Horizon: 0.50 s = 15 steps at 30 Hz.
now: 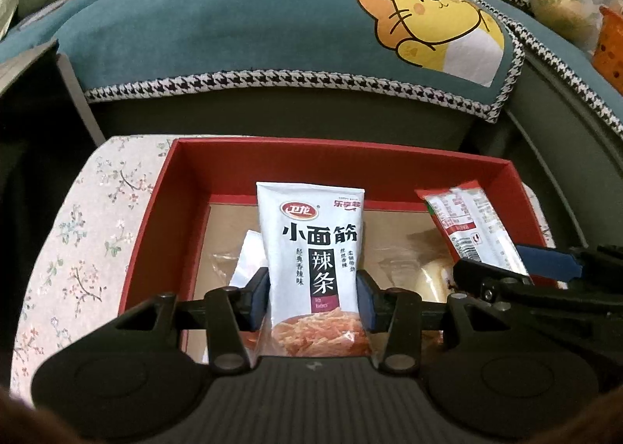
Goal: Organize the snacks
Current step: 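Carry the spicy-strip bag and strip packet over the red box and lower them, then open both tools to drop the spicy-strip bag and strip packet into the box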
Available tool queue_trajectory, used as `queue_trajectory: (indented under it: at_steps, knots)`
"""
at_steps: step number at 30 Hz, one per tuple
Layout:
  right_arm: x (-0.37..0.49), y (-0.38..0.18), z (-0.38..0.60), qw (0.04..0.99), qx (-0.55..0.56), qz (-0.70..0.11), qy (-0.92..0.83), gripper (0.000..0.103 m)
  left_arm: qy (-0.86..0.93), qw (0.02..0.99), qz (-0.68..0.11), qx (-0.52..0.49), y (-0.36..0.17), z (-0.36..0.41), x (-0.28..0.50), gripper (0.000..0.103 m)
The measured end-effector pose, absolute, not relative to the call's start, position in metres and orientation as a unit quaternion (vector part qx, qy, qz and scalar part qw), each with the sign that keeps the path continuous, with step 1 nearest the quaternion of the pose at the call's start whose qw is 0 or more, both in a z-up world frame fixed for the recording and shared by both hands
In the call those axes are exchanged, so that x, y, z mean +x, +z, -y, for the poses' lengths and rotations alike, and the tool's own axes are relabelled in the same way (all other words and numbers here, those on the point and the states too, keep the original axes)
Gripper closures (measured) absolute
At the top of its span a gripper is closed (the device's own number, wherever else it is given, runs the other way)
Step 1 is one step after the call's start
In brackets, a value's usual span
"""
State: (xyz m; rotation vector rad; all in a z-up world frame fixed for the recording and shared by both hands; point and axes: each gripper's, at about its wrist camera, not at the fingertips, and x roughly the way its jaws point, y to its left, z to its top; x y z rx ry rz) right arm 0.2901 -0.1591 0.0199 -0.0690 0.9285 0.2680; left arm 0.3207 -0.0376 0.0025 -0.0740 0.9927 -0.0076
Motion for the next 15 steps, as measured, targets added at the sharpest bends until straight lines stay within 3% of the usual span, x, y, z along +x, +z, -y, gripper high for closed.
queue_trajectory:
  at_steps: [15]
  knots:
    - [0.2955, 0.0161, 0.1647, 0.894, -0.042, -0.434, 0.100, 0.039, 0.000, 0.881, -0.473, -0.016, 0.0026, 0.0457, 0.3225, 0.005]
